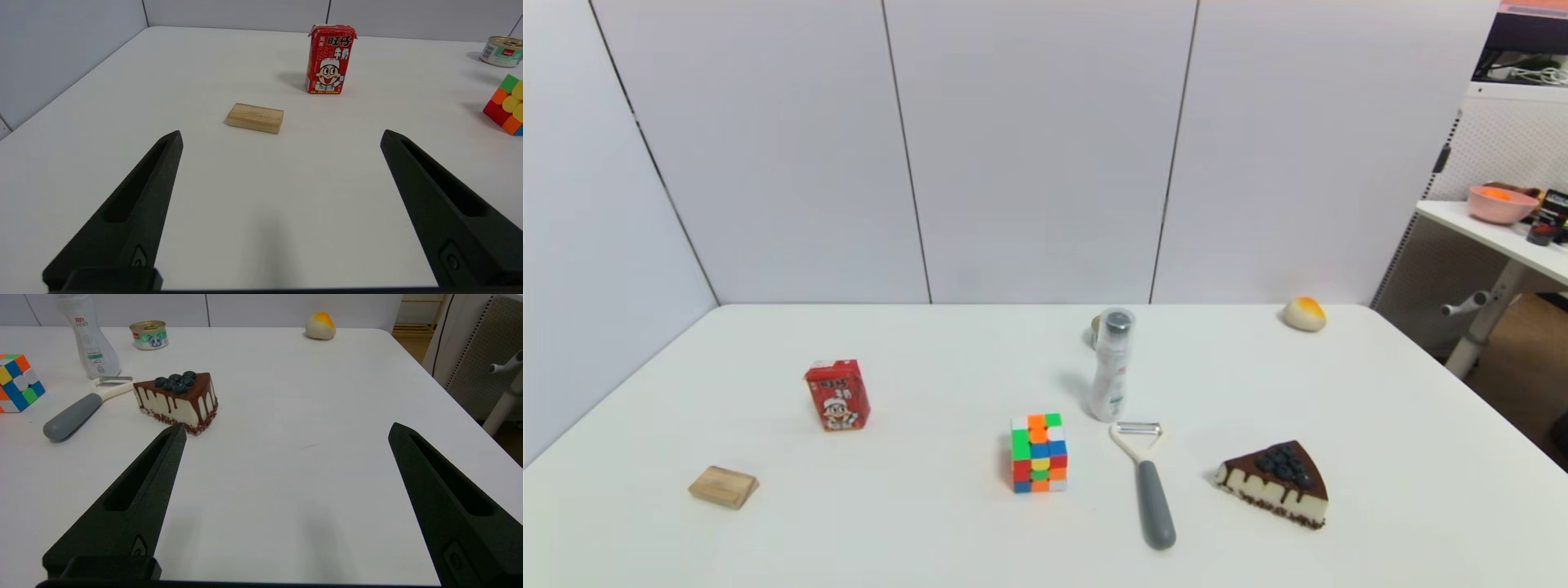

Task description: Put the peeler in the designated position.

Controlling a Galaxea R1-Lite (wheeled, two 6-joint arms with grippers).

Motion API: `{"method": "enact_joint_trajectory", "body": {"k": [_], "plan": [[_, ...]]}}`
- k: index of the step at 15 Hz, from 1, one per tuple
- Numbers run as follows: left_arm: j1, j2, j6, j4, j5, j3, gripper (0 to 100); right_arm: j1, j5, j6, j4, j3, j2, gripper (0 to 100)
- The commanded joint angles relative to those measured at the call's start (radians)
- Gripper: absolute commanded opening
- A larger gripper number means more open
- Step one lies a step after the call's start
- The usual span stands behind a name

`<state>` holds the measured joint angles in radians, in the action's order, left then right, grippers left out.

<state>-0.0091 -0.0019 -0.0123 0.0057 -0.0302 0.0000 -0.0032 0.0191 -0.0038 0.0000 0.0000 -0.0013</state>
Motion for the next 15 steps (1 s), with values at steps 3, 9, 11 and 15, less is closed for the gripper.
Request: {"method": "enact_joint_trajectory", "body": {"k": [3,9,11,15], "plan": [[0.0,0.002,0.0,0.0,0.0,0.0,100,0.0,0.001,-0.002,0.0,0.002,0.001,100],[0.0,0.002,0.0,0.0,0.0,0.0,100,0.0,-0.001,-0.002,0.0,0.002,0.001,100],[0.0,0.002,0.0,0.0,0.0,0.0,100,0.0,-0.004,0.002,0.0,0.002,0.001,100],[0.0,0.002,0.0,0.0,0.0,0.0,100,0.0,-0.018,0.021,0.0,0.002,0.001,100]]}}
